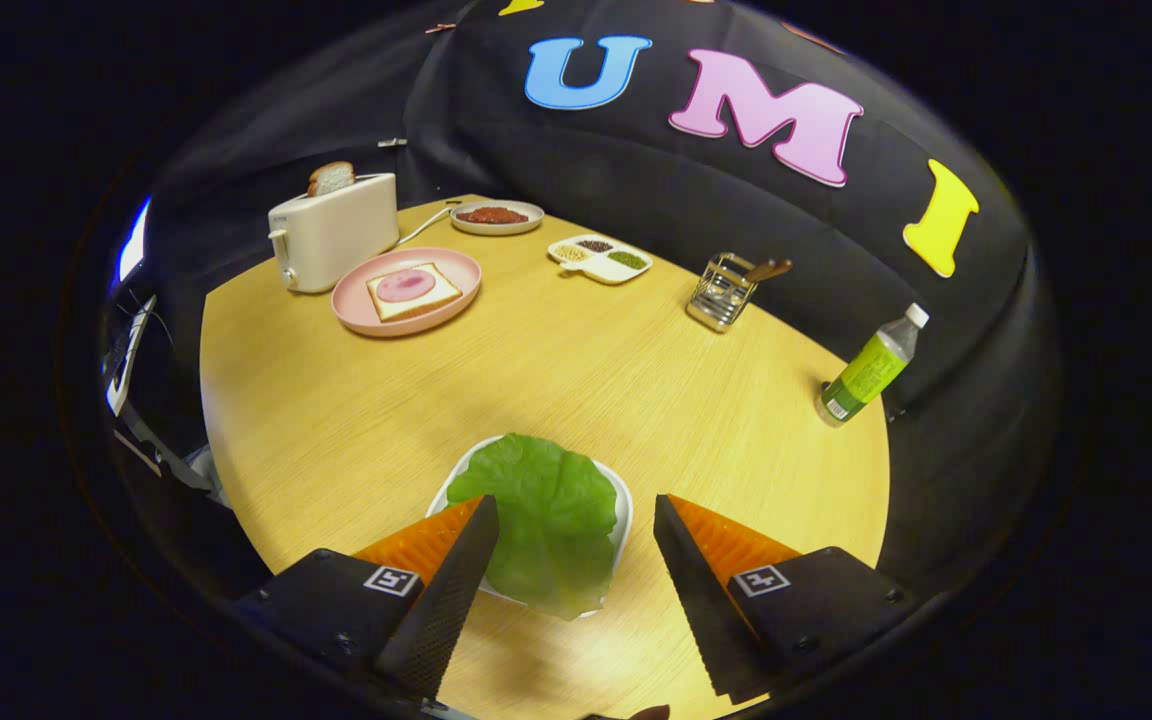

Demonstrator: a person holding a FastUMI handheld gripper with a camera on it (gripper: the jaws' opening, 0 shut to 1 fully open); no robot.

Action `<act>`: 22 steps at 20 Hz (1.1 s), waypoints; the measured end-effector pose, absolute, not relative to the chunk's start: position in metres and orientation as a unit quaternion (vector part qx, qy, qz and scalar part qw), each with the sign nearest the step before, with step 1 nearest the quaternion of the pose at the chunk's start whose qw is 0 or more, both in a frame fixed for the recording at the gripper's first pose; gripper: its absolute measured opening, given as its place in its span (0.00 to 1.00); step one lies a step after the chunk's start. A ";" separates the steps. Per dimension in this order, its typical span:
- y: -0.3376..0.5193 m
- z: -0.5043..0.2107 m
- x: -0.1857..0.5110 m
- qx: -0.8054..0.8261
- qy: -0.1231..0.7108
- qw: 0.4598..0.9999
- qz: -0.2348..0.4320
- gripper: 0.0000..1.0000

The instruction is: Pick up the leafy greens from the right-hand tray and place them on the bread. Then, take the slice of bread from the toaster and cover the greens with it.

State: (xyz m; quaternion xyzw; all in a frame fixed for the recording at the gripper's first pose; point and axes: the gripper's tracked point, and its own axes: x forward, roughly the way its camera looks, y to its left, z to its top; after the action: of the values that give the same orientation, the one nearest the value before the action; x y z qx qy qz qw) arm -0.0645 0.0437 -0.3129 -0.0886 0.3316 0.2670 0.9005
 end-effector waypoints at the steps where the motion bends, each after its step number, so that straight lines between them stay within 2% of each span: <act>1: 0.047 -0.320 -0.063 -0.089 0.339 0.897 0.270 0.97; 6: 0.065 -0.349 -0.061 -0.093 0.381 0.870 0.299 0.95; 13: 0.075 -0.372 -0.069 -0.076 0.433 0.841 0.317 0.76; 16: 0.074 -0.374 -0.071 -0.055 0.458 0.831 0.311 0.72; 17: 0.074 -0.373 -0.070 -0.055 0.459 0.830 0.313 0.67; 20: 0.077 -0.373 -0.072 -0.056 0.456 0.831 0.314 0.16; 21: 0.077 -0.372 -0.072 -0.053 0.454 0.833 0.313 0.09; 22: 0.076 -0.372 -0.071 -0.051 0.454 0.835 0.307 0.07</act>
State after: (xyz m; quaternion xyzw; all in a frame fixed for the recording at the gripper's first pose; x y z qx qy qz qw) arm -0.0714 0.0762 -0.3723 -0.0508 0.4540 0.3074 0.8348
